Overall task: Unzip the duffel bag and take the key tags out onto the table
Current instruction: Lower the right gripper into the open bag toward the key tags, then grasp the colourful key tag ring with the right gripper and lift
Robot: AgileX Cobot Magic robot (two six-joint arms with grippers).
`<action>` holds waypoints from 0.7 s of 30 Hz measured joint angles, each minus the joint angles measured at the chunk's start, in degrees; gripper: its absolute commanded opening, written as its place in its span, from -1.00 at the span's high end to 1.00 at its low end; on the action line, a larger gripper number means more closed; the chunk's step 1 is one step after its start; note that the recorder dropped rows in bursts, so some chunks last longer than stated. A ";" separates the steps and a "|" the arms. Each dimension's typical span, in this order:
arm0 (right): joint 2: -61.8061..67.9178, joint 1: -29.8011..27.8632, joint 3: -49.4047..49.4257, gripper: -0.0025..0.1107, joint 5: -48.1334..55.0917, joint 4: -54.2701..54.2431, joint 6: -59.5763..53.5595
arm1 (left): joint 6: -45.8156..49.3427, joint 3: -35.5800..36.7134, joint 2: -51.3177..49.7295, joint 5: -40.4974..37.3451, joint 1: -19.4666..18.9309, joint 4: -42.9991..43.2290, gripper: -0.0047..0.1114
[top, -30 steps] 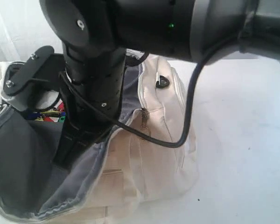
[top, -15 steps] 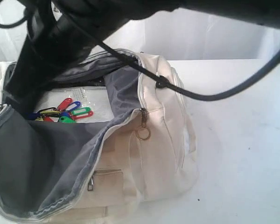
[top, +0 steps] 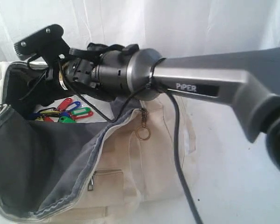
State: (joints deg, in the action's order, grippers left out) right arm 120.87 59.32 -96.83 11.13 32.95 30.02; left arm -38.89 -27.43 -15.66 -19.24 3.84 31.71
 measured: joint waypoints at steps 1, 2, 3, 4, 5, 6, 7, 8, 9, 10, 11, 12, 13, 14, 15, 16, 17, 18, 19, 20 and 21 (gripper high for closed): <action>1.97 -0.40 -0.94 -0.19 -0.63 0.00 0.44 | 0.00 0.00 0.00 0.00 0.00 0.00 0.23; 3.01 -0.40 -1.55 -0.19 -0.65 0.00 0.83 | 0.00 0.00 0.00 0.00 0.00 0.00 0.23; 3.90 -0.49 -1.96 -0.19 -0.65 0.00 0.95 | 0.00 0.00 0.00 -0.12 0.00 0.00 0.23; 4.52 -0.49 -2.23 -0.19 -0.65 -0.11 1.04 | 0.00 0.00 0.00 -0.12 0.00 0.00 0.23; 5.12 -0.49 -2.48 -0.19 -0.18 -0.24 1.07 | 0.00 0.00 0.00 -0.22 0.00 0.00 0.23; 5.63 -0.49 -2.49 -0.19 0.52 -0.60 1.20 | 0.11 0.00 0.00 -0.22 0.00 0.00 0.23; 5.93 -0.49 -2.49 -0.19 1.51 -0.93 1.34 | 0.11 0.00 0.00 -0.22 0.00 0.00 0.23; 6.15 -0.49 -2.49 -0.19 2.73 -1.17 1.33 | 0.11 0.00 0.00 -0.22 0.00 0.00 0.23; 6.19 -0.49 -2.49 -0.19 3.79 -1.29 1.33 | 0.11 0.00 0.00 -0.22 0.00 0.00 0.23; 6.19 -0.49 -2.49 -0.19 4.42 -1.29 1.03 | 0.11 0.00 0.00 -0.22 0.00 0.00 0.23; 6.19 -0.49 -2.49 -0.19 4.79 -1.41 0.62 | 0.11 0.00 0.00 -0.22 0.00 0.00 0.23; 5.92 -0.49 -2.49 -0.19 5.03 -1.39 0.42 | 0.11 0.00 0.00 -0.22 0.00 0.00 0.23; 5.74 -0.49 -2.49 -0.19 5.16 -1.51 0.01 | 0.11 0.00 0.00 -0.22 0.00 0.00 0.23; 5.24 -0.36 -2.49 -0.19 5.16 -1.61 -0.39 | 0.22 0.00 0.00 -0.22 0.00 0.00 0.23; 4.68 -0.14 -2.49 -0.19 5.29 -1.61 -0.68 | 0.22 0.00 0.00 -0.22 0.00 0.00 0.23; 4.16 0.02 -2.49 -0.19 5.46 -1.73 -0.84 | 0.22 0.00 0.00 -0.22 0.00 0.00 0.23; 3.48 0.26 -2.49 -0.19 5.74 -1.83 -1.13 | 0.22 0.00 0.00 -0.32 0.00 0.00 0.23; 2.86 0.51 -2.58 -0.19 6.34 -1.81 -1.59 | 0.22 0.00 0.00 -0.32 0.00 0.00 0.23; 2.37 0.80 -2.71 -0.19 7.00 -1.81 -2.21 | 0.22 0.00 0.00 -0.32 0.00 0.00 0.23; 2.11 1.10 -2.89 -0.19 7.98 -1.98 -3.13 | 0.22 0.00 0.00 -0.32 0.00 0.00 0.23; 1.95 1.23 -2.87 -0.19 9.07 -2.44 -4.17 | 0.22 0.00 0.00 -0.32 0.00 0.00 0.23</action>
State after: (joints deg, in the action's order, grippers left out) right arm 122.82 60.55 -99.69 20.20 30.51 25.84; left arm -38.67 -27.43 -15.66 -19.56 3.84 31.71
